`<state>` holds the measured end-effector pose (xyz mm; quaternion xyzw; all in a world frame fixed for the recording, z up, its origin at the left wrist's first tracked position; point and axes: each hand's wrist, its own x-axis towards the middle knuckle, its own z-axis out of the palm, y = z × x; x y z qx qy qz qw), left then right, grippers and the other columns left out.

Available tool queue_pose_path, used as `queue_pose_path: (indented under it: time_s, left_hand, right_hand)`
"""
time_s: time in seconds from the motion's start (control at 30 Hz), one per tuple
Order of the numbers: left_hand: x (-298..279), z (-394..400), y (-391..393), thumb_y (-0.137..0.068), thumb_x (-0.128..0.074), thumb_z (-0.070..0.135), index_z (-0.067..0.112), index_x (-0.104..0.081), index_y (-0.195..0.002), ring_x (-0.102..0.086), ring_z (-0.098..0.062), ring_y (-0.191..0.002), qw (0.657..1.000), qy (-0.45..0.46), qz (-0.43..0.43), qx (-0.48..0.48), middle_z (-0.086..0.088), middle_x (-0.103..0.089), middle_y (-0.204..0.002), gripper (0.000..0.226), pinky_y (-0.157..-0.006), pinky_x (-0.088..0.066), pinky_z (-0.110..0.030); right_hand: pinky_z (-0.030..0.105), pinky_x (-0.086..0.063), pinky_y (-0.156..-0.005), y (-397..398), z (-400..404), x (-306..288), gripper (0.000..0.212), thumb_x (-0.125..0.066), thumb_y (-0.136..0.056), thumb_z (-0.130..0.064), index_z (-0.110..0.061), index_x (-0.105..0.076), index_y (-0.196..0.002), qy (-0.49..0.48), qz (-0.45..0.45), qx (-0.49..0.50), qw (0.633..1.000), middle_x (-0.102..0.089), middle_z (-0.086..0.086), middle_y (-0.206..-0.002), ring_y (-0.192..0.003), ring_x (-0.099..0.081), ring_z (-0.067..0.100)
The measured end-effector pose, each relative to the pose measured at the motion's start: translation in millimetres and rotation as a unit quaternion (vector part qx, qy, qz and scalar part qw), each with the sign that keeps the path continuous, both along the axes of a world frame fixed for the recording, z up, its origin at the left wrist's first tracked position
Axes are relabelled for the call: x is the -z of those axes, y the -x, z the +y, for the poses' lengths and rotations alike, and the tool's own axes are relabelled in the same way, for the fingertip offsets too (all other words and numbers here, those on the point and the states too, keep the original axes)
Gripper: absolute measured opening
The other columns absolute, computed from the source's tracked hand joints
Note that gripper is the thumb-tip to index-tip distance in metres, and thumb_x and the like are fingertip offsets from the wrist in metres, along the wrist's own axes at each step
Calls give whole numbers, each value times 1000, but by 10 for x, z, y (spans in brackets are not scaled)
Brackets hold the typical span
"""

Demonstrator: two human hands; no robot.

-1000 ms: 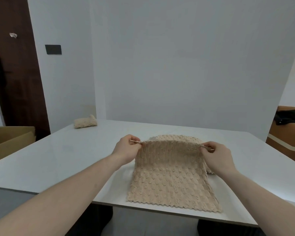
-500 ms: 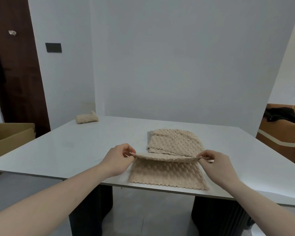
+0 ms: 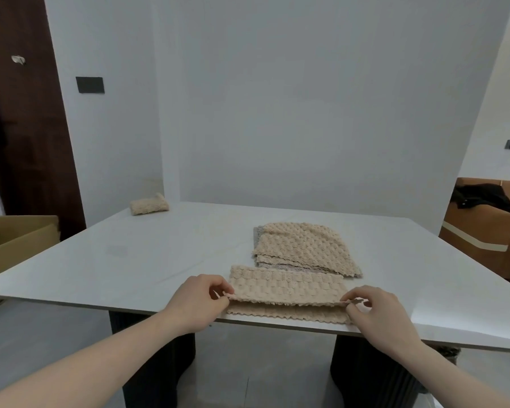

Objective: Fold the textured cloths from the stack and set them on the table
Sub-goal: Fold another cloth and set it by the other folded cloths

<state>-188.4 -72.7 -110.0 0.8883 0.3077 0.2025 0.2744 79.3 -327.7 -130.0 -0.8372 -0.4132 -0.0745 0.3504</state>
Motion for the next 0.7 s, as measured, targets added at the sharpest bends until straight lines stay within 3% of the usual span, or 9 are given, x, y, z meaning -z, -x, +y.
queue_pose_path:
  time_s: [0.2,0.33,0.43,0.6,0.7]
  left_hand:
    - [57,-43,5,-82,-64,29,36,-76,-89,-64,-1,-87,999,-23,22,13,16,-69,-89,15,-83,-54,-23]
    - [76,-19,-20,-81,-65,33,36,-75,-82,-63,1,-90,999,-33,13,15,20,-69,-88,10,-86,-54,-26]
    - [108,-24,-34,-86,-67,40,32,-76,-76,-63,2,-84,999,-36,4,22,24,-68,-84,15,-82,-54,-27]
    - [155,42,-99,-83,-59,58,17,-72,-76,-64,-11,-79,999,-44,20,-2,3,-70,-80,44,-79,-56,-38]
    - [156,35,-155,-81,-64,51,18,-70,-70,-60,-6,-86,998,-65,9,-1,7,-66,-82,36,-81,-53,-34]
  right_hand:
    - [22,-48,-76,41,-45,76,28,-67,-78,-13,-39,-72,-70,21,7,-8,1000,-71,-25,-88,-89,-62,-3]
    - [20,-52,-80,25,-68,99,30,-69,-76,-7,-36,-73,-71,-18,7,-23,1000,-71,-25,-91,-89,-66,0]
    - [25,-54,-82,21,-75,156,28,-69,-76,-7,-35,-73,-71,-13,12,-33,999,-71,-25,-92,-88,-67,0]
    - [31,-51,-86,-10,-16,131,20,-65,-83,-17,-29,-70,-68,6,52,-36,998,-68,-22,-95,-96,-62,1]
    - [35,-50,-85,-50,101,20,27,-62,-89,-21,-25,-73,-66,-50,80,-10,995,-70,-16,-94,-94,-63,5]
